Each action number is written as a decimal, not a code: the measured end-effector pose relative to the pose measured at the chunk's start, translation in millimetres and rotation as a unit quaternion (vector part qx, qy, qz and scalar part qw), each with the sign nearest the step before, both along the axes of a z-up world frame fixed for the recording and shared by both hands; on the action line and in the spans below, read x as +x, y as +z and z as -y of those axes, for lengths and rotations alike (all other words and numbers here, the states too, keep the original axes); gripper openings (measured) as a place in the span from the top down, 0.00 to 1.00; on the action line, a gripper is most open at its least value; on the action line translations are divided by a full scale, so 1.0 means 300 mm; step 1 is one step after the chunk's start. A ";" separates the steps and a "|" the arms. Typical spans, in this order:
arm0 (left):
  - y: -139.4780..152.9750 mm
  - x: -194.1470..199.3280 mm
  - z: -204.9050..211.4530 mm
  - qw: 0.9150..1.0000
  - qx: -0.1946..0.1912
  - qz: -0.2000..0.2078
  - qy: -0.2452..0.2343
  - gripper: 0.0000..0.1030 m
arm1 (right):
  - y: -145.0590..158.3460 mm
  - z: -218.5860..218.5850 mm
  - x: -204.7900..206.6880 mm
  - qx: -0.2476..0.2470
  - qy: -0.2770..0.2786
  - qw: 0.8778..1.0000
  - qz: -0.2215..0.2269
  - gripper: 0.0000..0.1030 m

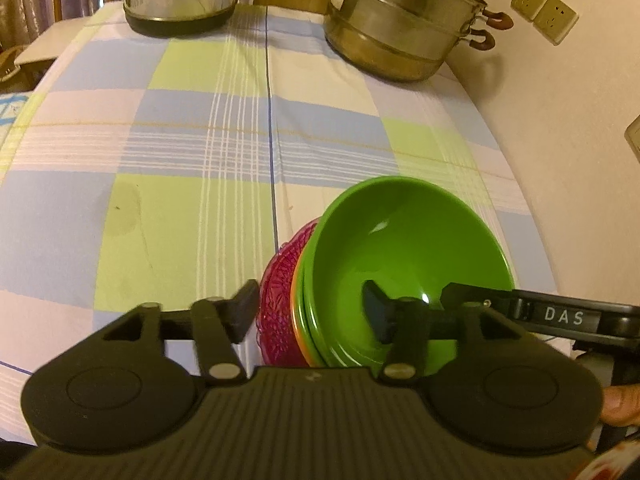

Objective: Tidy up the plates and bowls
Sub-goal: 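Open both tools and release the bowl stack on the pink dishes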

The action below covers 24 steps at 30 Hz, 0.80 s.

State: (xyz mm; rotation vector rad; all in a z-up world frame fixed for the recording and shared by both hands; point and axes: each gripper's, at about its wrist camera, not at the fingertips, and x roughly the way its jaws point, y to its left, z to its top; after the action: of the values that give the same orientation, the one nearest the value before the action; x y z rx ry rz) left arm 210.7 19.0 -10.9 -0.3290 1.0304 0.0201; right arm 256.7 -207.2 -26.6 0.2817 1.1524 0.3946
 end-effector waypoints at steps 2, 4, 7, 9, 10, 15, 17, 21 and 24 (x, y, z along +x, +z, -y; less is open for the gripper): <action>0.008 -0.008 0.000 1.000 0.002 0.005 0.002 0.40 | 0.012 0.004 -0.004 0.003 -0.002 1.000 0.004 0.27; 0.018 -0.019 -0.004 1.000 -0.001 0.010 0.004 0.34 | 0.027 0.011 -0.012 0.010 -0.003 1.000 0.010 0.27; 0.039 -0.039 -0.010 1.000 0.005 0.022 0.008 0.29 | 0.053 0.020 -0.024 0.014 -0.005 1.000 0.019 0.27; 0.055 -0.054 -0.015 0.999 0.005 0.029 0.012 0.24 | 0.070 0.031 -0.033 0.015 -0.009 1.000 0.025 0.27; 0.063 -0.063 -0.019 0.999 0.004 0.034 0.014 0.19 | 0.078 0.036 -0.039 0.016 -0.013 0.999 0.027 0.27; 0.106 -0.109 -0.031 0.998 0.006 0.059 0.025 0.12 | 0.121 0.073 -0.072 0.032 -0.030 0.998 0.042 0.26; 0.119 -0.130 -0.036 0.997 0.007 0.066 0.028 0.10 | 0.138 0.087 -0.086 0.037 -0.039 0.997 0.047 0.26; 0.145 -0.182 -0.041 0.995 0.014 0.086 0.042 0.06 | 0.163 0.112 -0.119 0.053 -0.052 0.995 0.059 0.26; 0.160 -0.223 -0.036 0.993 0.028 0.100 0.055 0.02 | 0.172 0.127 -0.148 0.064 -0.059 0.994 0.065 0.26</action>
State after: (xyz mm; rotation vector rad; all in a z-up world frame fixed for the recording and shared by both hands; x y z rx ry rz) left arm 143.7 29.9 37.2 -0.3292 0.8105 0.1144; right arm 212.3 -245.4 25.0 0.4282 0.9800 0.3762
